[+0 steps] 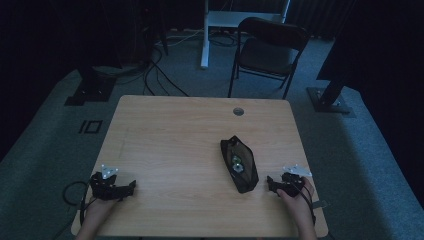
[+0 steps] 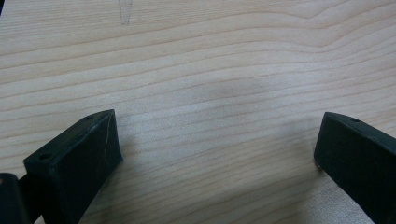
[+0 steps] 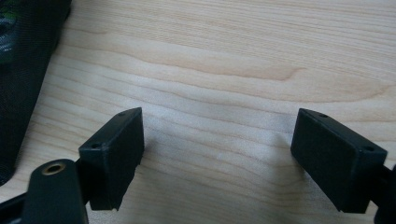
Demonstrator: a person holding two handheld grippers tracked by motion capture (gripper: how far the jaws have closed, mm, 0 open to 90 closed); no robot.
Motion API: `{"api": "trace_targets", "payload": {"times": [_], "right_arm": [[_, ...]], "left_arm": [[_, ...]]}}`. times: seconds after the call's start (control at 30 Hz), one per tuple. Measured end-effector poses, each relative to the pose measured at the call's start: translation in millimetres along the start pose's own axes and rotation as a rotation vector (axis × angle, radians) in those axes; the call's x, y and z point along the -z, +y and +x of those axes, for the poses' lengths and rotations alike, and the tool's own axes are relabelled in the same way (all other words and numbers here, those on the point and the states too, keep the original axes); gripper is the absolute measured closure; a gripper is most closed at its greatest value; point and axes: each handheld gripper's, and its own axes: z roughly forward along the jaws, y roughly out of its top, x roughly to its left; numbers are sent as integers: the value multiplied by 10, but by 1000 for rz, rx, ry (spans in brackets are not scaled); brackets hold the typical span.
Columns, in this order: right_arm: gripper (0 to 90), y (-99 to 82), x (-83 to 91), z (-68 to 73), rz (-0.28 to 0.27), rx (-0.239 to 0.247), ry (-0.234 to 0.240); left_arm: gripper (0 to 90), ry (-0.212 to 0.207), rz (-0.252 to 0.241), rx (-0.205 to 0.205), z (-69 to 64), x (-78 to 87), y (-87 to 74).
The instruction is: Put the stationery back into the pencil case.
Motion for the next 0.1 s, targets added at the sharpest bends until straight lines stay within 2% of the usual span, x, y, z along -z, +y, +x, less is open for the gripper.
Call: {"api": "trace_targets", "payload": {"times": [0.1], "right_arm": [[168,0,0,0,0,0,0]], "left_arm": [[6,0,1,-1,1,1,0]]}}
